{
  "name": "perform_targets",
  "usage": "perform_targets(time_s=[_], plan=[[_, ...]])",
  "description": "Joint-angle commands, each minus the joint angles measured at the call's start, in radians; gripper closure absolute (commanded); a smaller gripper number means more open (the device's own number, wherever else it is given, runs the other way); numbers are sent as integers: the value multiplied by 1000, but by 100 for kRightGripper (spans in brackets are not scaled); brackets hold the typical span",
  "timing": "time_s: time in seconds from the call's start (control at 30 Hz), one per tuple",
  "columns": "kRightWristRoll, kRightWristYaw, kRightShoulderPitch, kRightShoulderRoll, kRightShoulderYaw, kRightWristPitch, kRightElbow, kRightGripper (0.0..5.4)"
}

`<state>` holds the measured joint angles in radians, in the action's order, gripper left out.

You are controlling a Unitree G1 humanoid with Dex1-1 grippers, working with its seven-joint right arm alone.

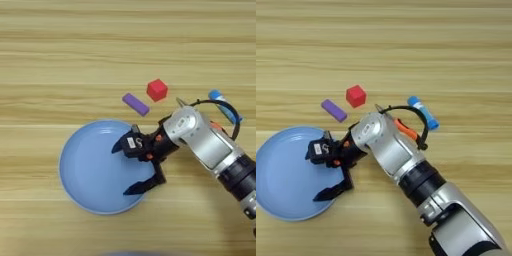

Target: Move the objects on the table

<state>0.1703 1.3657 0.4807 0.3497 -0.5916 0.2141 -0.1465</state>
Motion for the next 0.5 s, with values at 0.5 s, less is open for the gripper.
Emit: perform_targets(time_s=[0.5], plan=[[-33, 45, -21, 84, -23, 39, 134, 6]])
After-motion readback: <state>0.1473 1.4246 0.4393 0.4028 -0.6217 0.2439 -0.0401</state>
